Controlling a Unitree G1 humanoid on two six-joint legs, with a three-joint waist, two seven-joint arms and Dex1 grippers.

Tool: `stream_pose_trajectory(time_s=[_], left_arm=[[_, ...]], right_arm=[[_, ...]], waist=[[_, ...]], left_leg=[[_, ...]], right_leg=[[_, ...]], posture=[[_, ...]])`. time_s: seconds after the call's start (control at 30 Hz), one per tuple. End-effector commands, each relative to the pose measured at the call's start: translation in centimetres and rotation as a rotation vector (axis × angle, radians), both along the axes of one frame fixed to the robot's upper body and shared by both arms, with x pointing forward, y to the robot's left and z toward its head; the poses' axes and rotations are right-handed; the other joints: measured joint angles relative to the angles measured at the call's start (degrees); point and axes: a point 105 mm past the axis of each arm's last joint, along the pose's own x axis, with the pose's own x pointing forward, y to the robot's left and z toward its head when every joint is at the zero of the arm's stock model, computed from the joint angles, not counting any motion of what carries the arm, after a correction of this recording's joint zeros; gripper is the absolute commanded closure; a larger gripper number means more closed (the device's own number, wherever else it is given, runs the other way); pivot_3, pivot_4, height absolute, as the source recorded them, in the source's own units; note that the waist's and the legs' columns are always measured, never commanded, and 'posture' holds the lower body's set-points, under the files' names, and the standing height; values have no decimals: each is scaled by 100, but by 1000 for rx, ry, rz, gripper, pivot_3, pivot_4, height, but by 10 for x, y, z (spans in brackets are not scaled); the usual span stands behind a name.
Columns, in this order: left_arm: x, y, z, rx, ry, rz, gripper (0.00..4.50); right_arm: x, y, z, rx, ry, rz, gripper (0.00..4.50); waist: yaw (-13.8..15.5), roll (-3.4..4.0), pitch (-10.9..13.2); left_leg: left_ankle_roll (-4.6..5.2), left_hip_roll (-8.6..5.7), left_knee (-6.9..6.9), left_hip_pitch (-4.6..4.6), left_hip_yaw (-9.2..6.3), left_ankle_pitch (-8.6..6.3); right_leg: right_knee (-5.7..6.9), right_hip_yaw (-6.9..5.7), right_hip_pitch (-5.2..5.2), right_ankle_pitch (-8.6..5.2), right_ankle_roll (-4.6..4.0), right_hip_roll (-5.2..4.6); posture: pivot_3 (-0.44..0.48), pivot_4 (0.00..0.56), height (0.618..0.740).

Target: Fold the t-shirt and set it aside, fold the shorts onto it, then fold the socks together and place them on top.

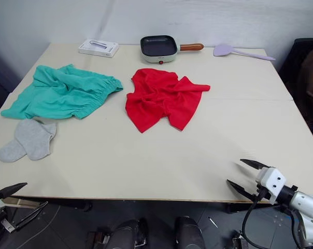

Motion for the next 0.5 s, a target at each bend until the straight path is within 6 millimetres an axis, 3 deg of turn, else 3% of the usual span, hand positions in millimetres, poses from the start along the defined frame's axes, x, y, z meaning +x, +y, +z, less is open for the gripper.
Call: stream_pose_trajectory(time_s=[0.03, 0.13, 0.27, 0.37, 0.5], left_arm=[[3, -11, 11, -67, -20, -31, 0], [19, -33, 31, -194, -50, -77, 0], [55, -73, 73, -392, -125, -170, 0], [82, -102, 88, -304, -129, -265, 0], [129, -129, 87, -174, -117, -295, 0]], right_arm=[[4, 5, 8, 31, -45, 12, 39], [14, 18, 26, 100, -103, 27, 39], [34, 52, 58, 198, -183, 96, 39], [51, 80, 71, 193, -188, 144, 39], [88, 116, 83, 106, -199, 155, 39]], waist=[[4, 0, 0], [5, -1, -1], [16, 4, 0], [12, 6, -1], [-6, 11, 2]], left_leg=[[0, 0, 0, 0, 0, 0], [0, 2, 3, 1, -3, 0], [-4, 2, 7, 14, -15, 7], [-14, 1, 7, 21, -17, 15], [-22, -8, 8, 26, -10, 45]], right_leg=[[0, 0, 0, 0, 0, 0], [1, 0, 5, 0, 0, 0], [10, -1, 21, 1, 1, -1], [17, -2, 27, 1, 1, -1], [31, 0, 26, 0, 1, 4]], posture=[[0, 150, 740], [0, 150, 740], [0, 150, 740], [0, 150, 740], [0, 150, 740]])
